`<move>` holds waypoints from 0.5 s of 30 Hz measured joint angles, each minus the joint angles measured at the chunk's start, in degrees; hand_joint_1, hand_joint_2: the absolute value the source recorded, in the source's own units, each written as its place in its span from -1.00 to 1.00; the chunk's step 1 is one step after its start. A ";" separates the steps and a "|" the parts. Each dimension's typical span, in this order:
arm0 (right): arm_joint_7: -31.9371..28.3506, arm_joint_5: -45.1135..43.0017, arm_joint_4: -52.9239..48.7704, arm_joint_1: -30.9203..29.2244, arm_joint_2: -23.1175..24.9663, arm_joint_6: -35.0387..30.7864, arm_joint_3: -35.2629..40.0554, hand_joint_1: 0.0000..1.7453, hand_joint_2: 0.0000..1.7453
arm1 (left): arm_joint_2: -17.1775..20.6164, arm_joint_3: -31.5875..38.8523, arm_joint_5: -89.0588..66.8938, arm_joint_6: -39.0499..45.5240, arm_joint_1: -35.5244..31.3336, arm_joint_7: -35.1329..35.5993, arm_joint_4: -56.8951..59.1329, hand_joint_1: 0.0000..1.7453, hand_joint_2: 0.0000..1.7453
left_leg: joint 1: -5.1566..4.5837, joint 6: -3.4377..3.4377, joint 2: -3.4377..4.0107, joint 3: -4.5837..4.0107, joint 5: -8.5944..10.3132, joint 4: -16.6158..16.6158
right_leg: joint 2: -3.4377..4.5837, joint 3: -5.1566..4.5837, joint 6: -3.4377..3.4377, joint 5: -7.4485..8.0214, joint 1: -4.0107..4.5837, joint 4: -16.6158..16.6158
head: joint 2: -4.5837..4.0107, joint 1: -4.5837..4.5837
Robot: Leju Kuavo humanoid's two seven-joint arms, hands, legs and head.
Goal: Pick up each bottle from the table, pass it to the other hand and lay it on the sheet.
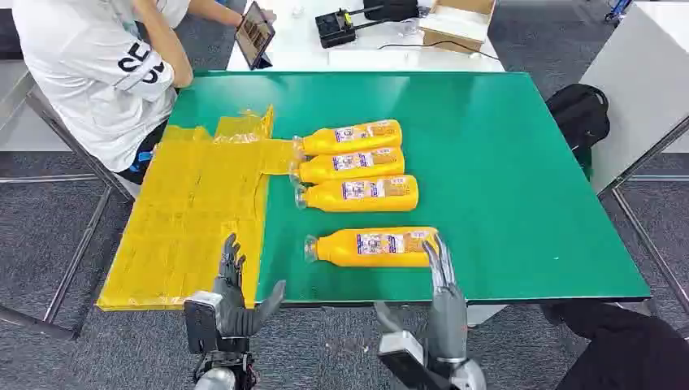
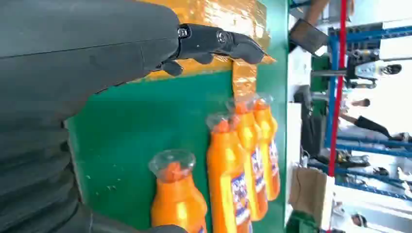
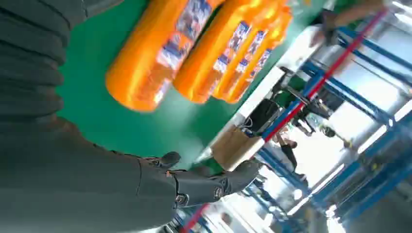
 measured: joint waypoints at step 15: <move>14.43 19.16 4.06 -14.99 -0.88 4.45 0.26 -1.00 1.00 | -0.11 -0.09 0.09 -1.43 -0.60 -0.87 0.68 -1.00 1.00 | 0.00 0.06 0.18 -0.01 0.09 0.01 | 0.11 -0.04 0.05 0.05 0.00 0.02 | 0.00 0.00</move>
